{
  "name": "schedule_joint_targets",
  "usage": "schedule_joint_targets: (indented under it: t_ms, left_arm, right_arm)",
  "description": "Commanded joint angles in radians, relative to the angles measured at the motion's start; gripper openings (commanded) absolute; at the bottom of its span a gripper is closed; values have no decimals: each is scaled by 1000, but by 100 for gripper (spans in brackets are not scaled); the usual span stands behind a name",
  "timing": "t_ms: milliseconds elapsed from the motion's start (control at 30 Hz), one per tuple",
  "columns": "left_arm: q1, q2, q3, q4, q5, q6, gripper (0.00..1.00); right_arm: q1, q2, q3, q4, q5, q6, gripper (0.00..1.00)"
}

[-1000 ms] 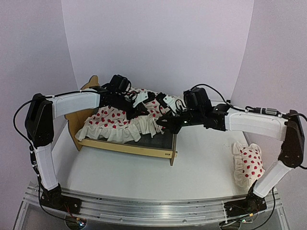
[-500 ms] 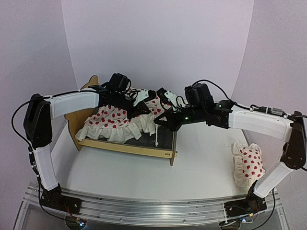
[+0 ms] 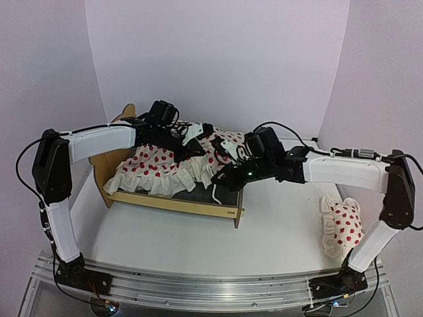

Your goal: Set up the pet bed

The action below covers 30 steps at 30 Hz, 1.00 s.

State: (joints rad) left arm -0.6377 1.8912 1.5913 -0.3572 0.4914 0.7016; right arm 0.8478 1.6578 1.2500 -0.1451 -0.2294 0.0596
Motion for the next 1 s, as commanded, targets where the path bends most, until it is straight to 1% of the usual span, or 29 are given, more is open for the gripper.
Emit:
schedule_joint_targets:
  t_ms: [0,200,333,567,633,700,833,967]
  left_arm:
    - [6,-48,19,38,-6,2,0]
    - [6,-49,9,43,-9,5,0]
    - [6,-53,0,46,-17,10,0]
    - [6,-52,-3,60,-21,15,0]
    - [6,-52,-3,61,-21,16,0]
    - [6,-53,-3,61,-22,18,0]
    - [6,-56,-7,63,-25,21,0]
    - [6,-60,-12,63,-30,25,0]
  right_arm:
    - [6,29,-28,7,46,52,0]
    - [6,65,-34,3,116,49,0]
    - [6,100,-15,-69,148,47,0]
    - [4,128,57,-161,309,51,0]
    - [4,127,89,-174,327,38,0]
    - [4,127,115,-188,308,22,0]
    - [4,137,114,-207,146,1,0]
    - [4,161,93,-251,43,37,0]
